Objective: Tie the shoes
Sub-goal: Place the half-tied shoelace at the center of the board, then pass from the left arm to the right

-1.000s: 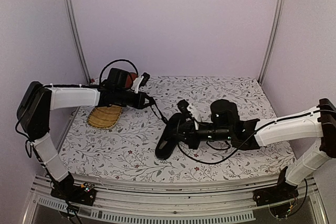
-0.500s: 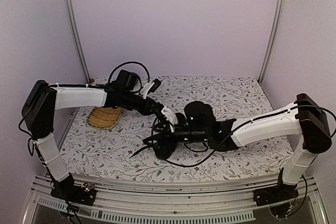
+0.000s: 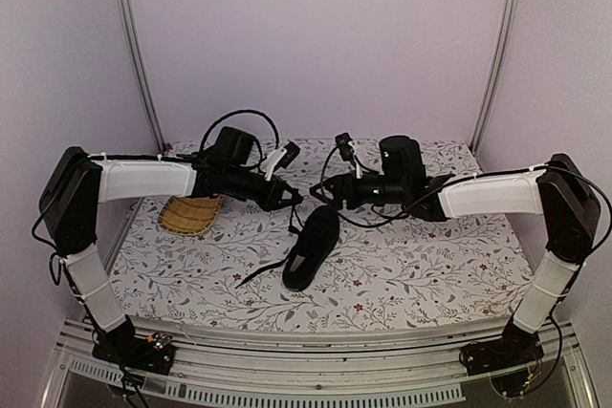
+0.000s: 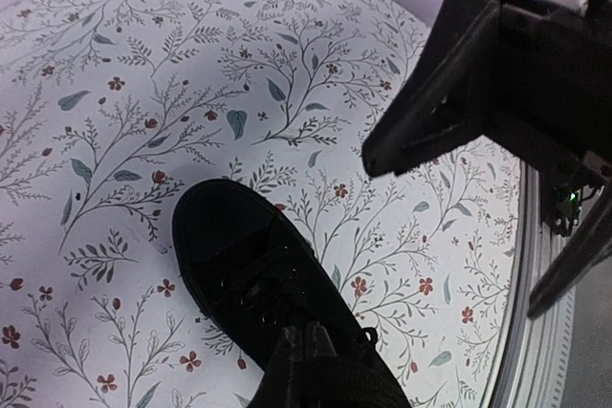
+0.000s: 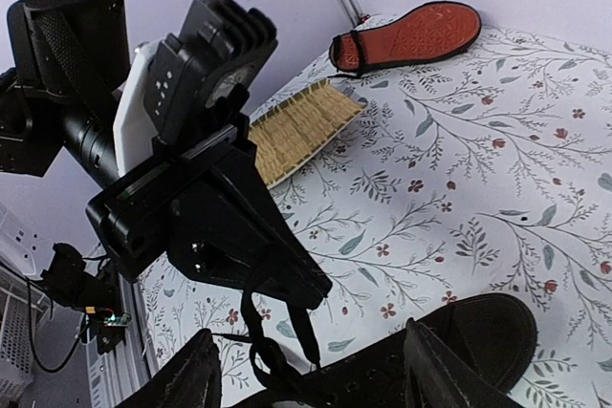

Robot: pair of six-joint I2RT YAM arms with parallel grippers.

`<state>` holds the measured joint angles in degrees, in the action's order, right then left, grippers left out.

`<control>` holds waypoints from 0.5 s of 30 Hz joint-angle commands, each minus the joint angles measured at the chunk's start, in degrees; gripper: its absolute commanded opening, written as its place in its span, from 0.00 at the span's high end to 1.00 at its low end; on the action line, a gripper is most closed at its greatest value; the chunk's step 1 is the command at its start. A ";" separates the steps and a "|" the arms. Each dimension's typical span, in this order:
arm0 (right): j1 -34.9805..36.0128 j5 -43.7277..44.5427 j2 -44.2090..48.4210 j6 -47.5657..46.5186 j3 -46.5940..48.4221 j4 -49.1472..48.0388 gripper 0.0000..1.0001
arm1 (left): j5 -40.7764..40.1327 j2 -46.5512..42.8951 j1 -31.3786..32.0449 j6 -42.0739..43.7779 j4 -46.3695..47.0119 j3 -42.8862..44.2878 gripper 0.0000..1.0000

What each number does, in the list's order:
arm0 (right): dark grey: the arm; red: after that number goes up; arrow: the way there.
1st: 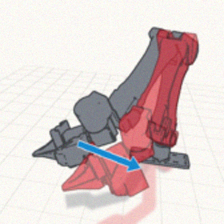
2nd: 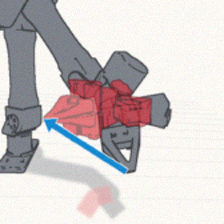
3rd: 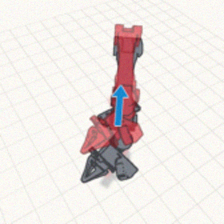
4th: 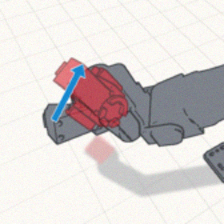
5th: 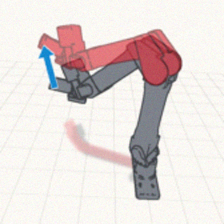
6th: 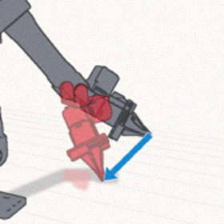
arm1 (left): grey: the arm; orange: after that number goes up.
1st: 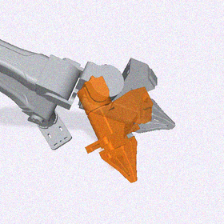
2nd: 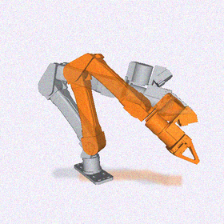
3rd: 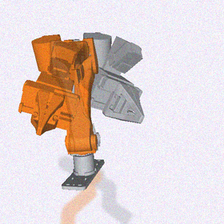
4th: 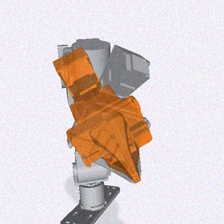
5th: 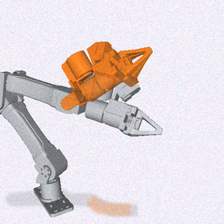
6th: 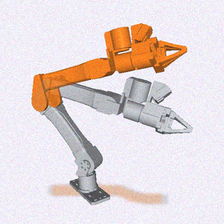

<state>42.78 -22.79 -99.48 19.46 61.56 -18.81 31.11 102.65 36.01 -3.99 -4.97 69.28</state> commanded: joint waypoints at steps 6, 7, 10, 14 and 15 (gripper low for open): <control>3.48 -6.36 -6.90 4.35 4.87 -2.22 0.38 | -0.15 -1.20 1.39 -0.22 2.49 2.06 1.00; 3.72 -6.10 -7.64 4.48 5.53 -2.22 0.39 | -0.22 -1.15 1.55 -0.30 2.55 2.21 1.00; 4.07 -5.17 -9.26 4.79 6.94 -2.19 0.40 | -0.31 -0.92 1.95 -0.72 2.68 2.52 1.00; 4.20 -4.28 -10.73 4.63 7.35 -2.11 0.43 | -0.42 -0.63 2.44 -1.09 2.95 2.61 1.00; 4.15 -4.10 -10.97 4.69 7.35 -2.14 0.45 | -0.44 -0.61 2.61 -1.18 2.95 2.62 1.00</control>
<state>46.57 -27.59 -108.68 23.53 67.26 -19.53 30.48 102.65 37.23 -4.60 -3.49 70.37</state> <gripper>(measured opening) 0.574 0.003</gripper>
